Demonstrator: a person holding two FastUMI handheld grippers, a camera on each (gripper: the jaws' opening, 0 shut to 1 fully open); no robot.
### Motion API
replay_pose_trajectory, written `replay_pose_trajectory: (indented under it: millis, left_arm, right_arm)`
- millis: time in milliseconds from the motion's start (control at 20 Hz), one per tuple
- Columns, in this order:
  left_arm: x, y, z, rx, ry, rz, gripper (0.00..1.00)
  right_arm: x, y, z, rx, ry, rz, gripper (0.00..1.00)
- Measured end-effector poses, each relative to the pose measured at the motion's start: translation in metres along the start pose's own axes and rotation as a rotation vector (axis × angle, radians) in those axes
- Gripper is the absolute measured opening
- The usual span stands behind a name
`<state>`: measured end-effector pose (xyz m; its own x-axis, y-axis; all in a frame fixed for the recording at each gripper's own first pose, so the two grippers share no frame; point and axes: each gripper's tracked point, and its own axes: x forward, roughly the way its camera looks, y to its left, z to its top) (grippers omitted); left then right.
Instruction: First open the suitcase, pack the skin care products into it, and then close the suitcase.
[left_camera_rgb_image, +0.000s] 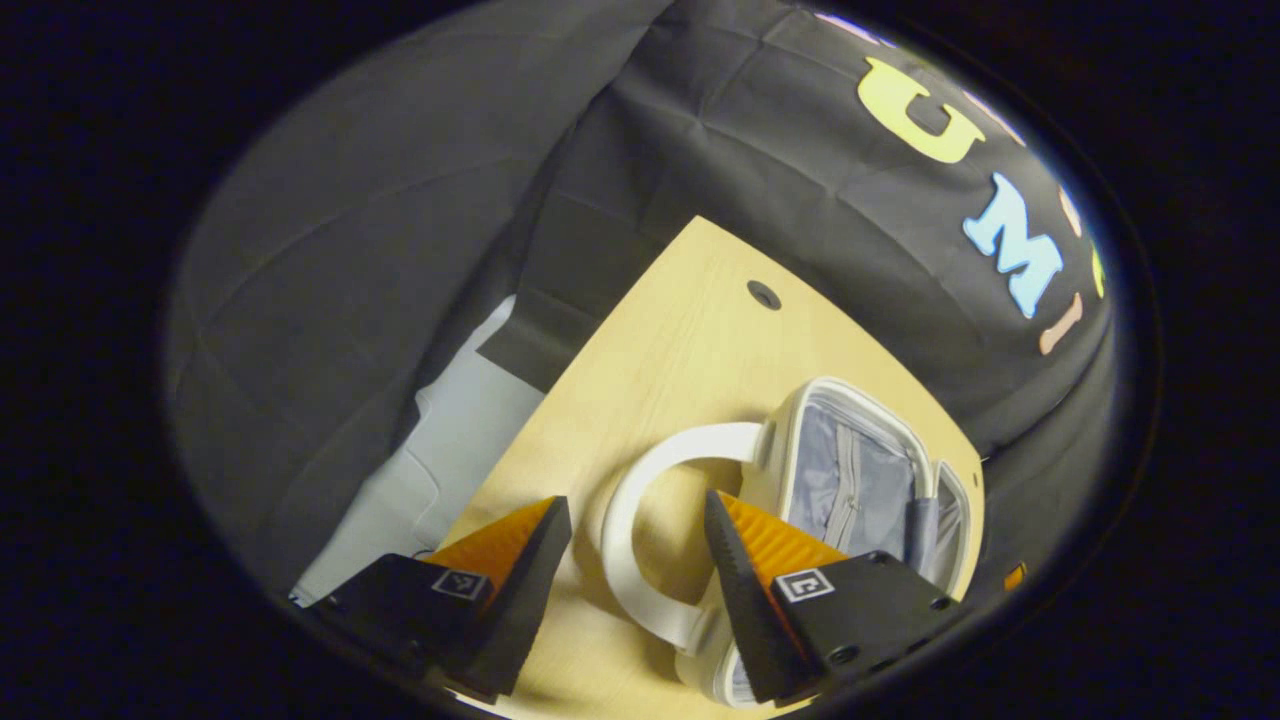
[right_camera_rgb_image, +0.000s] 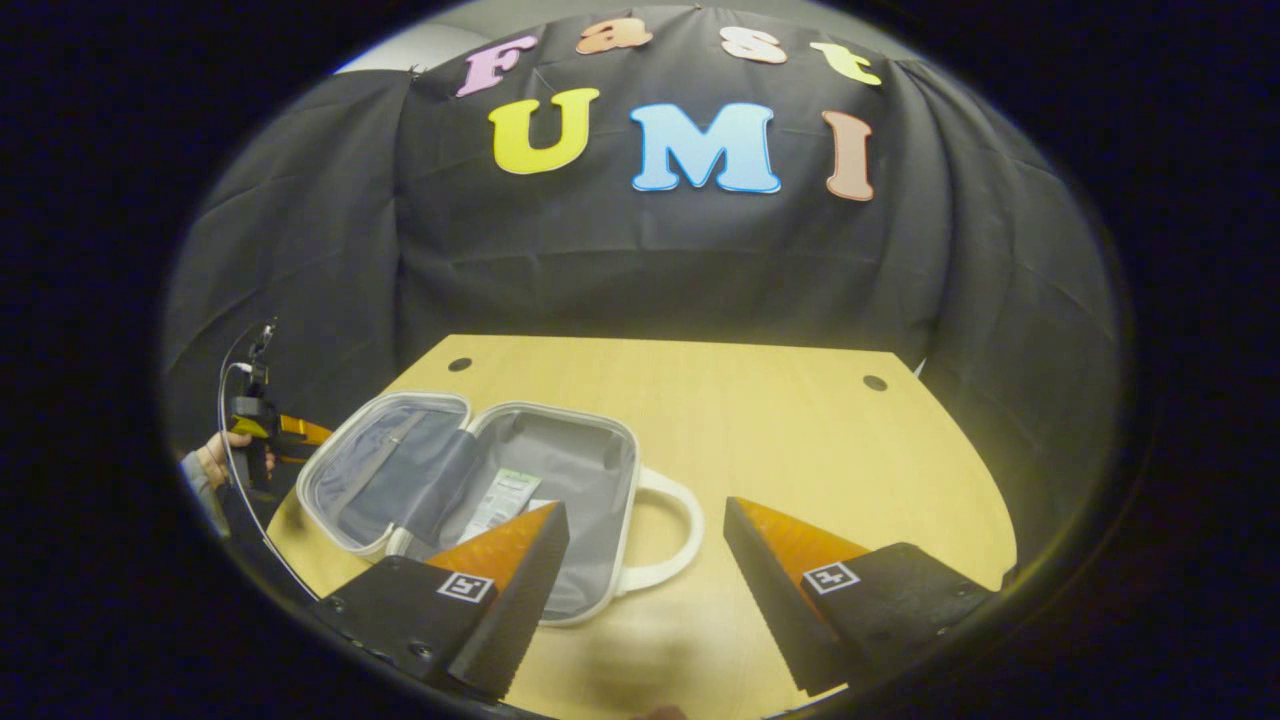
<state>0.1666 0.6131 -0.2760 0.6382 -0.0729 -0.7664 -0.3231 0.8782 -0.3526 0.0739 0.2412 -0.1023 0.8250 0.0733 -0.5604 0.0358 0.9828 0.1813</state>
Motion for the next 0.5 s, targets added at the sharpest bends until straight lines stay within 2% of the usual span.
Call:
replay_pose_trajectory:
  millis: [50,150,250,300,350,500]
  left_arm:
    - [0.004,-0.001,-0.003,-0.028,0.008,-0.01,0.8]
    - [0.011,0.01,-0.014,-0.056,0.042,0.025,0.51]
    - [0.014,0.011,-0.009,-0.07,0.022,0.028,0.18]
    - [0.009,0.014,-0.009,-0.081,0.012,0.035,0.25]
    - [0.007,0.012,-0.005,-0.089,-0.001,0.031,0.24]
    - [-0.01,-0.001,0.006,-0.092,-0.055,0.011,0.1]
  right_arm:
    - [-0.001,-0.001,0.001,0.004,-0.002,-0.001,0.96]
    - [-0.003,-0.006,0.004,0.012,-0.009,-0.013,0.96]
    - [-0.004,-0.013,0.005,0.025,-0.013,-0.028,0.96]
    - [-0.003,-0.017,0.005,0.033,-0.015,-0.035,0.96]
    - [-0.004,-0.019,0.005,0.042,-0.015,-0.039,0.96]
    - [-0.006,-0.024,0.005,0.058,-0.021,-0.037,0.96]
